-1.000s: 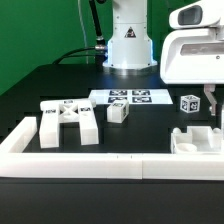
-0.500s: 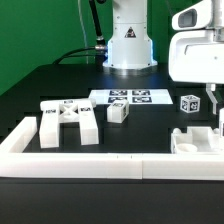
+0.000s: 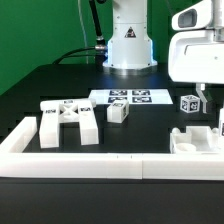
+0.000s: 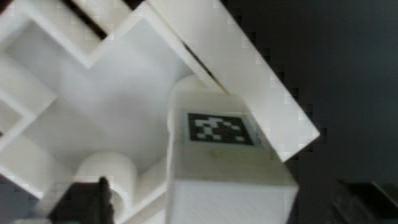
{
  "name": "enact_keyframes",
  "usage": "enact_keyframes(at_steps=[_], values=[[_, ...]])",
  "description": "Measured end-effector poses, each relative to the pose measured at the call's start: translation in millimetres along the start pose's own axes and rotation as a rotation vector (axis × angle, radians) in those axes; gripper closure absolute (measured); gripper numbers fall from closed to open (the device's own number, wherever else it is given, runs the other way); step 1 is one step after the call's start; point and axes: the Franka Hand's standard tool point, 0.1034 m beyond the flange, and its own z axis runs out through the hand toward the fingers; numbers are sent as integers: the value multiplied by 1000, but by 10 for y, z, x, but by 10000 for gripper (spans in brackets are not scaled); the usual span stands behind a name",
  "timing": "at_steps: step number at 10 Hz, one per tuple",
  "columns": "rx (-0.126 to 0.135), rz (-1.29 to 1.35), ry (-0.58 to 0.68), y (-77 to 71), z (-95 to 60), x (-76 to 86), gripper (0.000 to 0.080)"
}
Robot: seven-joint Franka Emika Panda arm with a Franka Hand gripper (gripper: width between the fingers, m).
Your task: Assemble chair
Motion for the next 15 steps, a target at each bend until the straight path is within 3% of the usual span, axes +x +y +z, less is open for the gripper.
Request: enact_keyframes(at_steps=[8,15], values=[[-4,-678,3,15,12,14,150],[-35,-1188,6,20,21,11,150]])
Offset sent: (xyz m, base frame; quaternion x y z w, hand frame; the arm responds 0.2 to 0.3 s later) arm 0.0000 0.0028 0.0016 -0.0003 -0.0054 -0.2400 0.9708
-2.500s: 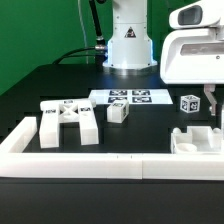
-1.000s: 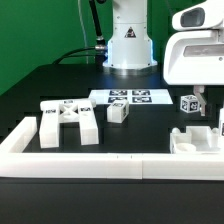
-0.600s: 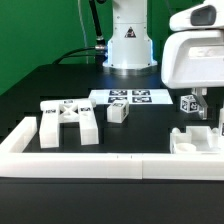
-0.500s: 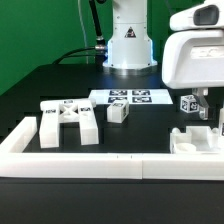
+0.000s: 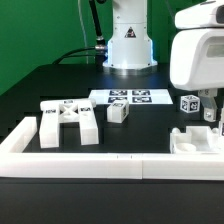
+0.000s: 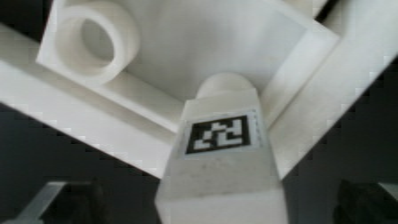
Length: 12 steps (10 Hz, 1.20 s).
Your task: Assemble chair
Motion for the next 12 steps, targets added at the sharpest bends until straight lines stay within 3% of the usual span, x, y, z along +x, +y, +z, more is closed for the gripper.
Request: enact_keyframes(at_steps=[3,7,12], values=[[0,34,1,4,-4,3,506],[2,245,2,2,-6,6,506],[19,789,9,-26,-7,26,506]])
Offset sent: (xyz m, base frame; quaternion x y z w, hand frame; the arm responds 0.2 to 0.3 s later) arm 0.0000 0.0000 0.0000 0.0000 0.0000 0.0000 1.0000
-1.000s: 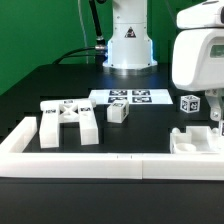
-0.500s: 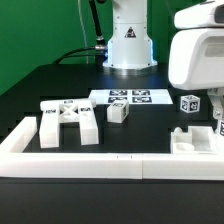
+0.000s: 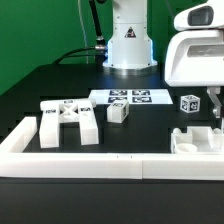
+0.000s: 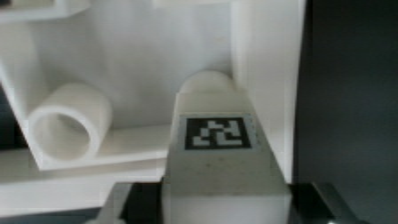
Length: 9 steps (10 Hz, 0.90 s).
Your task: Assemble chair
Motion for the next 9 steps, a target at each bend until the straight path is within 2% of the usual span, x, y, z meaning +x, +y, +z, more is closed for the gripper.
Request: enact_keyframes(at_steps=[6,9], values=[[-7,521,-2,3,-2,-7,506],[3,709,-9,13,-6,1,506]])
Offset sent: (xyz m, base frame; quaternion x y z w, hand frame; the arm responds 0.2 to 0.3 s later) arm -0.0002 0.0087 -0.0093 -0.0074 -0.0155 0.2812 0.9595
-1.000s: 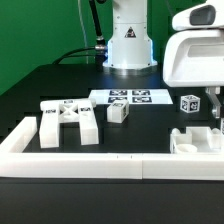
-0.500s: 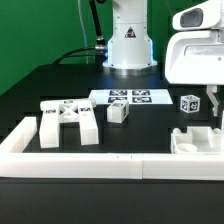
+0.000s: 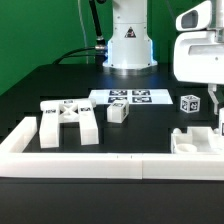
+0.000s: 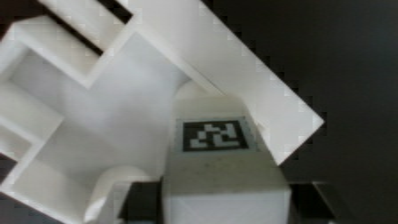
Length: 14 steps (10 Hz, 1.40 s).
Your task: Assemble chair
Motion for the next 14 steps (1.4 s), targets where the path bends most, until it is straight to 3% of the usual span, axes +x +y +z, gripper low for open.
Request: enact_keyframes(at_steps=[1,3,4,5,14], values=[[0,-23,0,-1,0,1,489],[0,-82,-1,0,2,-4,219],[-1,-123,0,-4,3,-13,219],[-4,-279,3,-11,4,-30,165],[-10,-1069,10,-31,-8,-18,151]])
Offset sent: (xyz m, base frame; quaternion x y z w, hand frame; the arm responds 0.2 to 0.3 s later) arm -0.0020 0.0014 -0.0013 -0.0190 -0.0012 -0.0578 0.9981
